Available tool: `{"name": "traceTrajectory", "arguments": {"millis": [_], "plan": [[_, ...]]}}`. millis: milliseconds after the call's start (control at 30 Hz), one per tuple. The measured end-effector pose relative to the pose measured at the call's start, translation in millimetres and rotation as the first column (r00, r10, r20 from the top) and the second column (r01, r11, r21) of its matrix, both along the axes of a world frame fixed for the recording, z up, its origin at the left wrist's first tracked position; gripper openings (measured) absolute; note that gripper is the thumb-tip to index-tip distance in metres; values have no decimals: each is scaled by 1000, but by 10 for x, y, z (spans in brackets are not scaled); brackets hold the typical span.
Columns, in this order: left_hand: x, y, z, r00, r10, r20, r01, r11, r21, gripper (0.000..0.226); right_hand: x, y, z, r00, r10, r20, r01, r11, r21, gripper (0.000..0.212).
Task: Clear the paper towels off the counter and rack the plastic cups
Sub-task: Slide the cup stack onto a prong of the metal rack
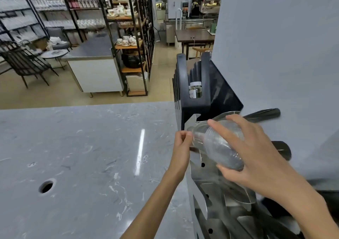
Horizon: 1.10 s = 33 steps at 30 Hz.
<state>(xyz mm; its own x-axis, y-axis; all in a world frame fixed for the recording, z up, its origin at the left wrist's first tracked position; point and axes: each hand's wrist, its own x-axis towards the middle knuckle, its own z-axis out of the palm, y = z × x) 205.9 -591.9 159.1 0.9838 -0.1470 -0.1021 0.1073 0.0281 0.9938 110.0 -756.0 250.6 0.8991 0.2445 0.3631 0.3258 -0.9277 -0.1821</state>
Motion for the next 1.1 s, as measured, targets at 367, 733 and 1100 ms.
{"name": "traceTrajectory", "arguments": {"millis": [367, 733, 1100], "plan": [[-10, 1, -5, 999, 51, -4, -50, 998, 27, 33, 127, 133, -409, 979, -158, 127, 167, 984, -62, 45], [-64, 52, 189, 989, -1, 147, -23, 987, 160, 17, 117, 153, -634, 974, -218, 68, 211, 973, 95, 31], [-239, 87, 222, 993, -12, 121, -37, 918, 394, 31, 142, 138, -681, 987, -154, 49, 145, 977, 157, 24]]}}
